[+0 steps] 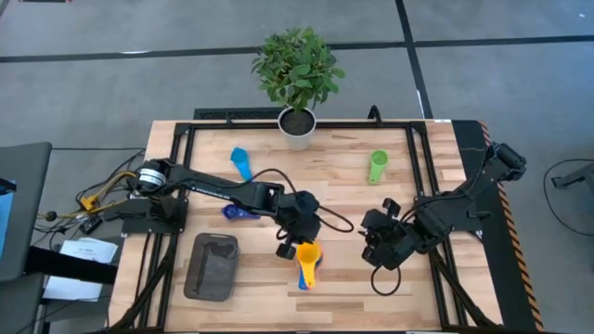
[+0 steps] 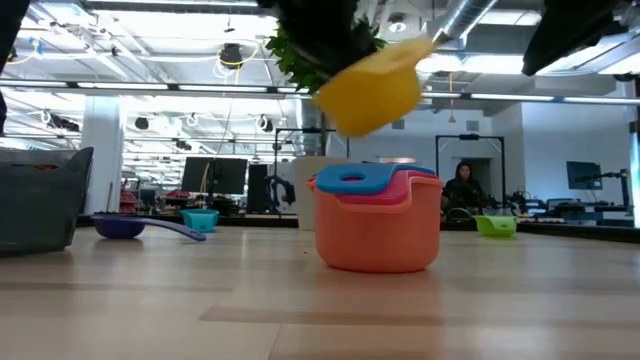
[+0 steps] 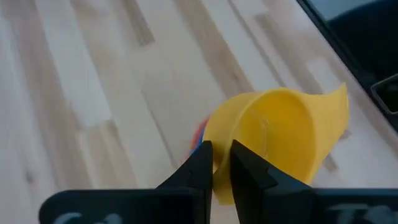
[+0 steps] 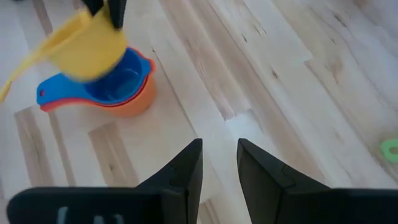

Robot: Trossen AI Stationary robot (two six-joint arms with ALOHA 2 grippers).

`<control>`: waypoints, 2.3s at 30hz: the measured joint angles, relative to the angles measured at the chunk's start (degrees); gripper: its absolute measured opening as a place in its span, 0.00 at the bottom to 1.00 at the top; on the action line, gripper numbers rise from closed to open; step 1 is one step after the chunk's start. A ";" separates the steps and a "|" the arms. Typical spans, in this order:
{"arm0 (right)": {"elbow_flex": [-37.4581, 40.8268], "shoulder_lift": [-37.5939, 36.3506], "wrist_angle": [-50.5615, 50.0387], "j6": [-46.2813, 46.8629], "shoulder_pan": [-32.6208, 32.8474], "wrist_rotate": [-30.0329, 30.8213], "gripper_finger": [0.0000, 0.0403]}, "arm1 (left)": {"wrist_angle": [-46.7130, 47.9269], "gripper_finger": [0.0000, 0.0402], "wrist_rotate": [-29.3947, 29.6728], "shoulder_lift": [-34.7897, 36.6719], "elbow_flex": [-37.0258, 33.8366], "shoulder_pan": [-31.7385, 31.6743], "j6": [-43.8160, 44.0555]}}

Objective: Nest measuring cups in basket
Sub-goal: Stack the yellow measuring cup on top of the blue measuring cup

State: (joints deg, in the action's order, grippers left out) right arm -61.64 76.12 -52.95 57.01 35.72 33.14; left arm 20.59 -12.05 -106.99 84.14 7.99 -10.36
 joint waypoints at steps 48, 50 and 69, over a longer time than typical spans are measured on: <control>0.01 0.04 -0.76 3.00 1.84 0.07 0.33 | -1.05 0.24 0.62 -3.60 0.10 1.79 -3.49; 0.01 0.04 -0.79 3.02 1.82 0.07 0.33 | -0.73 0.31 0.82 -3.75 0.09 1.79 -3.53; 13.64 0.07 32.19 0.05 0.14 -4.84 0.20 | 17.27 0.43 12.69 -0.62 -0.21 6.38 13.21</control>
State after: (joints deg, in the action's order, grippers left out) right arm -48.00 76.18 -20.76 57.06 35.86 28.30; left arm 37.86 0.65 -107.61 83.93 14.37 2.85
